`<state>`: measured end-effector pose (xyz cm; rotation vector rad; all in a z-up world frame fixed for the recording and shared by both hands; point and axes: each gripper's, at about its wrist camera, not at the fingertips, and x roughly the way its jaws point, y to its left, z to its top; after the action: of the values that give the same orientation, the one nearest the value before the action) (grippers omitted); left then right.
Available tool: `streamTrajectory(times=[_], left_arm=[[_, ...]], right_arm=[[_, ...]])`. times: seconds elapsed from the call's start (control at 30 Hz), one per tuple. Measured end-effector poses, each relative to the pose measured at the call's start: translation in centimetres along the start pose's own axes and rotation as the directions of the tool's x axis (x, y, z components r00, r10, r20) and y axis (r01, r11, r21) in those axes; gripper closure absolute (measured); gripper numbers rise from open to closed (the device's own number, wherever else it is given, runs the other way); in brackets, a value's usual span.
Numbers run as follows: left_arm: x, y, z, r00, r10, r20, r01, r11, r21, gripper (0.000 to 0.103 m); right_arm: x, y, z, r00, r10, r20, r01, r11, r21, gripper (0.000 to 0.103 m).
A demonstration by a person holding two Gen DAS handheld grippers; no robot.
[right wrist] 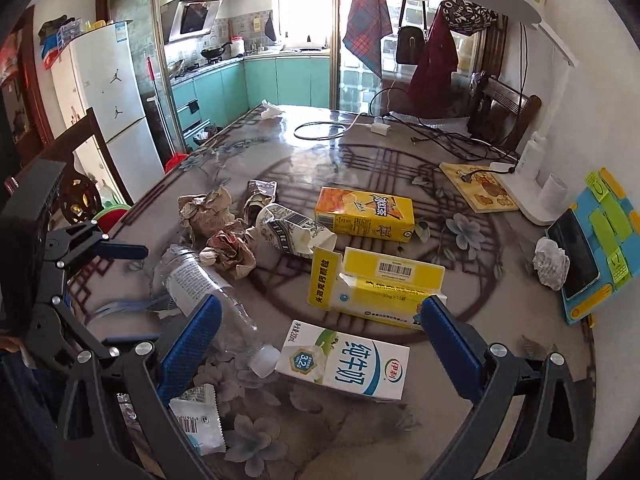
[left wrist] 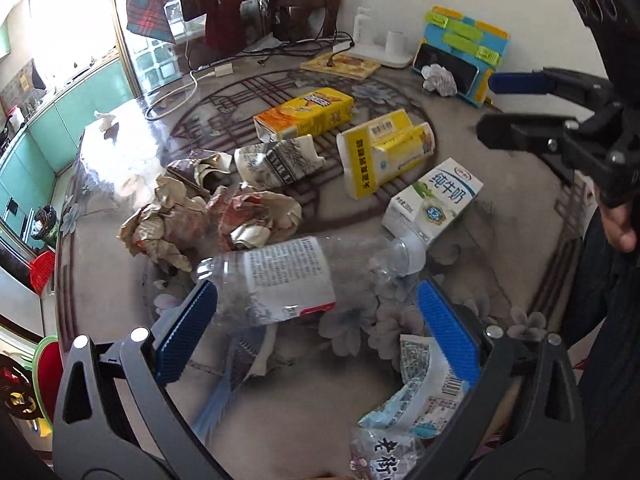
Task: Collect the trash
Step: 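Move both tools back to the table and grasp the clear plastic bottle with the left tool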
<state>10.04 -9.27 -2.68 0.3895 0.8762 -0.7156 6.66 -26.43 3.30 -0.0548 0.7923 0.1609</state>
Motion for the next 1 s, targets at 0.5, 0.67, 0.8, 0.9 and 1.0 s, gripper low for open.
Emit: streamTrajectory(times=[0.5, 0.67, 0.8, 0.9, 1.0], left_arm=[[2.1, -4.5, 2.5, 1.000, -0.020, -0.002, 0.020, 0.977, -0.212, 0.005], [4.1, -4.0, 5.2, 0.996, 0.079, -0.027, -0.084, 0.957, -0.277, 0.005], [5.3, -2.7, 4.6, 0.959, 0.263, -0.105, -0.283, 0.898, -0.338, 0.005], [5.8, -2.3, 3.8, 0.933, 0.329, -0.144, -0.359, 0.872, -0.332, 0.005], [5.4, -2.4, 2.8, 0.922, 0.358, -0.149, -0.387, 0.868, -0.312, 0.005]], right_arm=[[-0.7, -2.7, 0.1, 0.999, -0.035, 0.008, 0.035, 0.998, 0.043, 0.007], [-1.1, -3.1, 0.1, 0.999, -0.039, 0.019, 0.038, 0.998, 0.054, 0.006], [-1.2, -3.1, -0.1, 0.999, -0.036, 0.019, 0.034, 0.998, 0.060, 0.006], [-1.3, -3.0, -0.2, 0.999, -0.032, 0.020, 0.031, 0.998, 0.056, 0.006], [-1.5, -2.8, -0.2, 0.999, -0.023, 0.024, 0.021, 0.998, 0.053, 0.006]])
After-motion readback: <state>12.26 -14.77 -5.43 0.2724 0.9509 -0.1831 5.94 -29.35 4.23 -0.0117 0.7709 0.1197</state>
